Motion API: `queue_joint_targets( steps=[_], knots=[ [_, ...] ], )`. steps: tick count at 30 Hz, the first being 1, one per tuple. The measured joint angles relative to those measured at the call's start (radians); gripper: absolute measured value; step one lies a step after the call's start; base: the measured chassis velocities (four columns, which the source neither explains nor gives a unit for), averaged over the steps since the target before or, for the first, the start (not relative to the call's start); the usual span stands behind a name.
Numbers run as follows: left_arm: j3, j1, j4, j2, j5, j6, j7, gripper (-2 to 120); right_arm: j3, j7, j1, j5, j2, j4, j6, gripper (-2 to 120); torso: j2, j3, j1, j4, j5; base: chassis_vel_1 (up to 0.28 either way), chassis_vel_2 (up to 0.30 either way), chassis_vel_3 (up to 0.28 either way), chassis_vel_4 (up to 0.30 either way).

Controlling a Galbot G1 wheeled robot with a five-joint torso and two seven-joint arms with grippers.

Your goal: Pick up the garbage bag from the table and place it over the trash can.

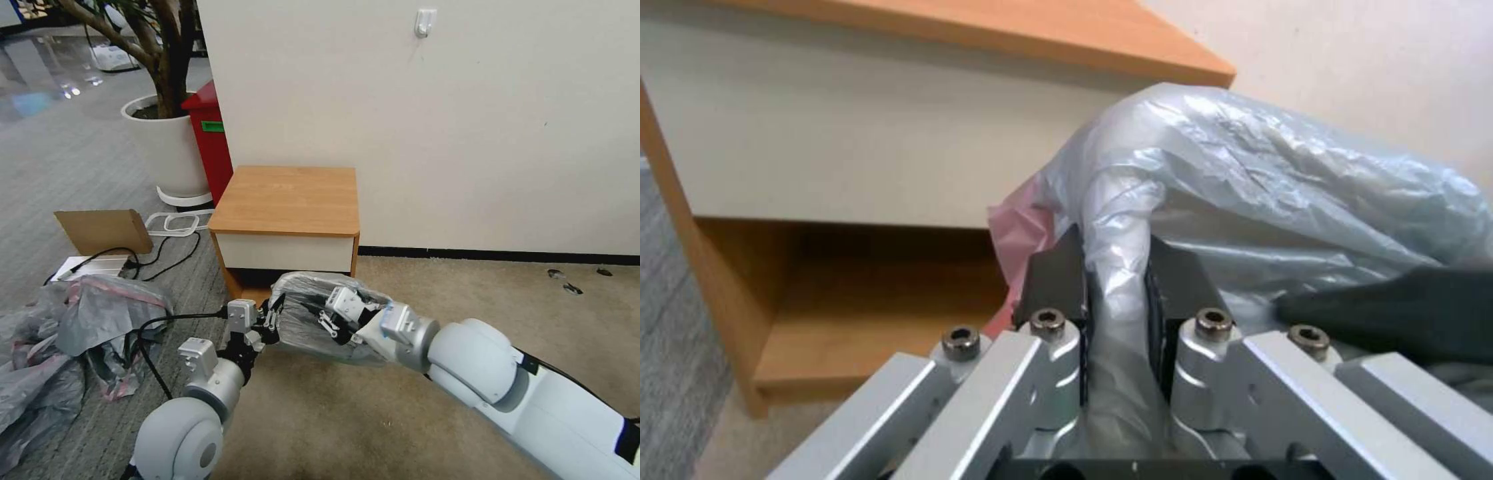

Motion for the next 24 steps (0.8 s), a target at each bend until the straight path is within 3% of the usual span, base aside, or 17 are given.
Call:
queue_joint_targets(
  steps=[3, 24],
  knots=[
    [0.007, 0.004, -0.010, 0.001, 0.027, -0.008, 0.019, 9, -0.050, 0.005, 0.038, -0.030, 0.021, -0.035, -0.058, 0, 0.000, 0.000, 0.000, 0.0001, -0.0001, 0.000, 0.000, 0.000, 0.000],
    [0.033, 0.030, -0.045, -0.006, 0.092, -0.031, 0.069, 9, -0.156, 0.031, 0.088, -0.180, 0.030, -0.190, -0.065, 0, 0.000, 0.000, 0.000, 0.0001, 0.0000, 0.000, 0.000, 0.000, 0.000]
  ],
)
